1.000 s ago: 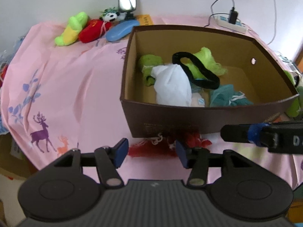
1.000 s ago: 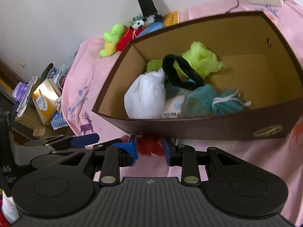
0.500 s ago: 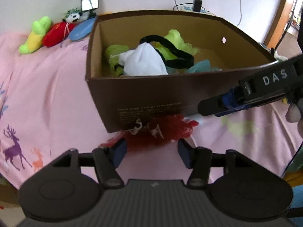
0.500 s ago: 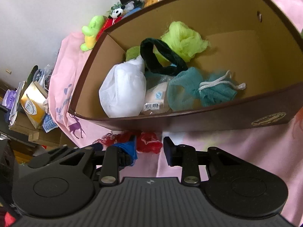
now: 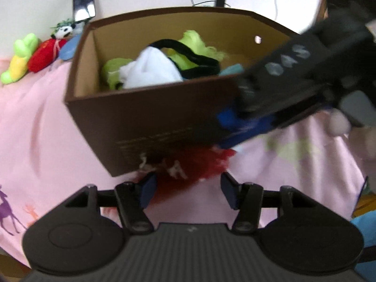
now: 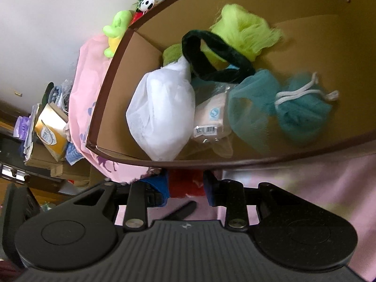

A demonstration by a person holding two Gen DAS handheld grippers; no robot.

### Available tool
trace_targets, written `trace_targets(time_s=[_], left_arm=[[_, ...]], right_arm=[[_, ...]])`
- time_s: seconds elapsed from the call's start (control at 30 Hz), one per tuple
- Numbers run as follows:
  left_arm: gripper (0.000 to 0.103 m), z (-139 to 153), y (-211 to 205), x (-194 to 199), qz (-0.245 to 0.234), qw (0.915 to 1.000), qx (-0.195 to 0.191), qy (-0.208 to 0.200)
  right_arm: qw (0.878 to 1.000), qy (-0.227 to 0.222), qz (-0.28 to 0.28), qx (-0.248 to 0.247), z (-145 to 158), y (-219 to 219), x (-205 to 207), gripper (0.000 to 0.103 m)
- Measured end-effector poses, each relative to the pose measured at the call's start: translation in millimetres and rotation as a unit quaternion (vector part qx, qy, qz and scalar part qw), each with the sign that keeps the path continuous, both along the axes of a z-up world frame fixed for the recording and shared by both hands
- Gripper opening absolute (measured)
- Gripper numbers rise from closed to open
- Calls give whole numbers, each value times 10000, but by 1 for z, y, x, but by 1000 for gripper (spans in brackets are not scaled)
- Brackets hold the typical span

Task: Organize soft objects
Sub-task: 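Reach the right gripper to the red tinsel item beside the box, then grasp the red tinsel item with the right gripper and lift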

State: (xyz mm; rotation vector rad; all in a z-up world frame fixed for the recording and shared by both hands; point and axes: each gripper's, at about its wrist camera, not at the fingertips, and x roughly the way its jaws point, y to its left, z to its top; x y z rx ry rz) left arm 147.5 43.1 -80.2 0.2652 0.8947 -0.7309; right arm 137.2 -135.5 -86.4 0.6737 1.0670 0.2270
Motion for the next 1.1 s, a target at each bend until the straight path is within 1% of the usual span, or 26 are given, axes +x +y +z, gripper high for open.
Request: trace_targets(time_s=[0.07, 0.1, 0.13, 0.23, 0.33, 0.4, 0.5, 0.67, 0.8, 0.93, 1.1], left_arm=[[55, -3, -5, -5, -87, 10000, -20, 11], [48, -4, -7, -8, -113, 9999, -28, 9], [47, -5, -9, -9, -115, 9999, -22, 3], [43, -6, -9, -10, -56, 9999, -115, 38], [36, -5, -6, -8, 32, 9996, -249, 137], [23, -3, -2, -4, 77, 9992, -334, 224], [21, 2, 4, -4, 127, 9979, -532, 335], [20, 23, 8, -16, 34, 9973, -699, 227], [20, 46, 12, -28, -148, 9962, -851, 73], [20, 67, 10, -35, -304, 9943, -1010, -126], [20, 92, 6, -40, -479, 9897, -1284, -424]], right_arm=[[10000, 82, 49, 2, -3, 2, 2, 15], [9999, 130, 72, 19, -5, 3, 3, 16], [9998, 181, 101, 40, -7, 4, 4, 18], [9994, 285, 200, 49, -10, 7, 4, 18], [9990, 294, 330, 50, -9, 10, 3, 18], [9988, 287, 397, 31, -9, 10, 1, 18], [9986, 231, 465, 40, -5, 10, -1, 18], [9979, -23, 638, 84, 10, 9, -11, 17], [9965, -298, 778, 106, 28, 4, -21, 17], [9952, -585, 767, 154, 46, -1, -30, 17], [9905, -1138, 771, -54, 76, -7, -43, 17]])
